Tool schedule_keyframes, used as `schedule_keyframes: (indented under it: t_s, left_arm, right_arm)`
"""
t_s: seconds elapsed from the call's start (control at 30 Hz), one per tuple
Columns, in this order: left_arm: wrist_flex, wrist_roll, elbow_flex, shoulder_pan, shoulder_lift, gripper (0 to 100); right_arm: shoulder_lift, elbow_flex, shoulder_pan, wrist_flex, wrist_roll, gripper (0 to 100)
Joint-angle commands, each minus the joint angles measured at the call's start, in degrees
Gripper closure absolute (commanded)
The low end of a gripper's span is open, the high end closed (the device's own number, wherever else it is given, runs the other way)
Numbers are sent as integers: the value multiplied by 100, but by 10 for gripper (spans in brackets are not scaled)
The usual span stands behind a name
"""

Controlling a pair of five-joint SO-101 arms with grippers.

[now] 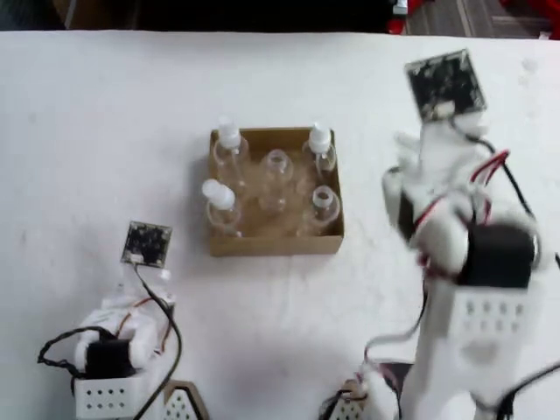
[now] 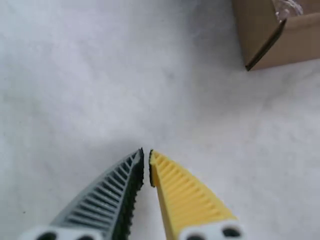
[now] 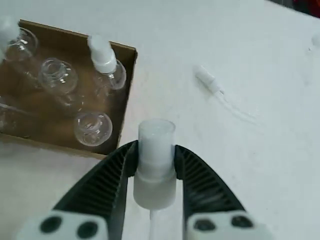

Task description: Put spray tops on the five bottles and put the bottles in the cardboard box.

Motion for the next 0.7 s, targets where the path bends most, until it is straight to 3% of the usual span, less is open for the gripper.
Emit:
schedule_keyframes:
  t_s: [0.0,0.23,0.67]
  left_arm:
    - [-132,-35,-9,75,-48,975]
    - [-132,-35,-9,75,-48,975]
    - [-132,-35,-9,75,-48,975]
  right_arm:
    - [-884,352,-418,-470,-62,983]
    - [-2651,2171,-804,-2009,-62,983]
    - [-5903,5468,-804,-5059,-79,983]
